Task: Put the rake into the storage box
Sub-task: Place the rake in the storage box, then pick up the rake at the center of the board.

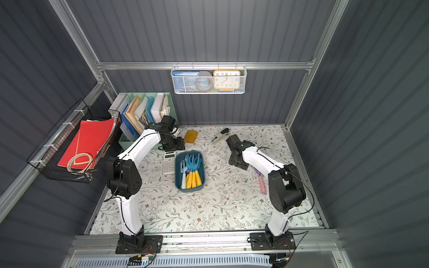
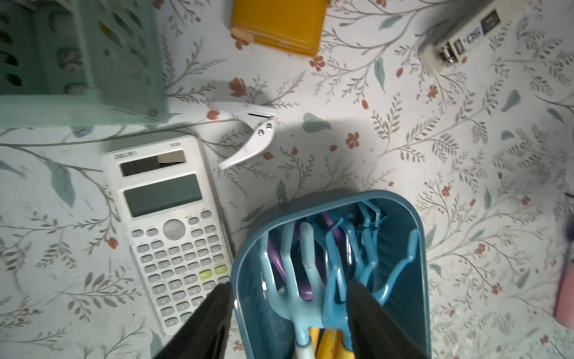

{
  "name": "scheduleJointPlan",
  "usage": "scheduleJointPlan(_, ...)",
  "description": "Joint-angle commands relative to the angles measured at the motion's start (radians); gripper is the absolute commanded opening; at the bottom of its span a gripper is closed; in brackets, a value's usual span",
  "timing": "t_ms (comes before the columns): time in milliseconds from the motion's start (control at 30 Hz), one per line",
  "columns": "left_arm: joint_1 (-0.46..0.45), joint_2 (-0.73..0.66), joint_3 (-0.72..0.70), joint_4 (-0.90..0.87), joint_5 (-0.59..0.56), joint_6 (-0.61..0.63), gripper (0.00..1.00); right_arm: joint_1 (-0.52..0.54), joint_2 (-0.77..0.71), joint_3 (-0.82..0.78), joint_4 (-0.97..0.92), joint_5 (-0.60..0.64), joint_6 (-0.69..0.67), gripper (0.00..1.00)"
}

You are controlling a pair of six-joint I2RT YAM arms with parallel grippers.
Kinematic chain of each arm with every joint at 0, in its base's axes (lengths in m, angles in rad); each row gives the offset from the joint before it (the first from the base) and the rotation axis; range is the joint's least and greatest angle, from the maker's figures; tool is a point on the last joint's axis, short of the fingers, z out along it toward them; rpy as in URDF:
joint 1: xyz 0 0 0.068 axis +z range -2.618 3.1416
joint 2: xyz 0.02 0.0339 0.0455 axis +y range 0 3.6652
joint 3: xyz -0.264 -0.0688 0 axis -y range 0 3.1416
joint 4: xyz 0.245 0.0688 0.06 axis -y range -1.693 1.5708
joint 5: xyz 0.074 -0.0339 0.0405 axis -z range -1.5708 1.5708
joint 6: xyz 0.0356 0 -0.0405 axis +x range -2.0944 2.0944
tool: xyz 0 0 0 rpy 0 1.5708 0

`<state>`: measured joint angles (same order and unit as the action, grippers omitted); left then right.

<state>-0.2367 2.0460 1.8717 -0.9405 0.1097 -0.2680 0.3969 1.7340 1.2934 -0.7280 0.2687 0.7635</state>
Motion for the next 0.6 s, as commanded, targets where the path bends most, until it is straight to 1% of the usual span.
scheduleJointPlan(0, -0.001, -0.014, -0.025, 0.042, -0.046, -0.054, 0.64, -0.040, -0.043, -0.053, -0.029, 0.108, 0.081, 0.63)
scheduleJointPlan(167, -0.001, 0.013, -0.017, 0.025, -0.036, -0.060, 0.64, -0.141, -0.057, -0.138, -0.057, 0.053, 0.111, 0.63)
scheduleJointPlan(300, -0.001, 0.023, -0.019, 0.024, -0.035, -0.059, 0.64, -0.195, -0.079, -0.209, -0.068, 0.023, 0.134, 0.63)
scheduleJointPlan(433, -0.001, 0.031, -0.016, 0.028, -0.022, -0.060, 0.64, -0.228, -0.115, -0.271, -0.066, 0.004, 0.134, 0.63)
scheduleJointPlan(567, -0.001, 0.043, -0.006, 0.025, -0.021, -0.059, 0.63, -0.234, -0.132, -0.313, -0.062, -0.039, 0.109, 0.62)
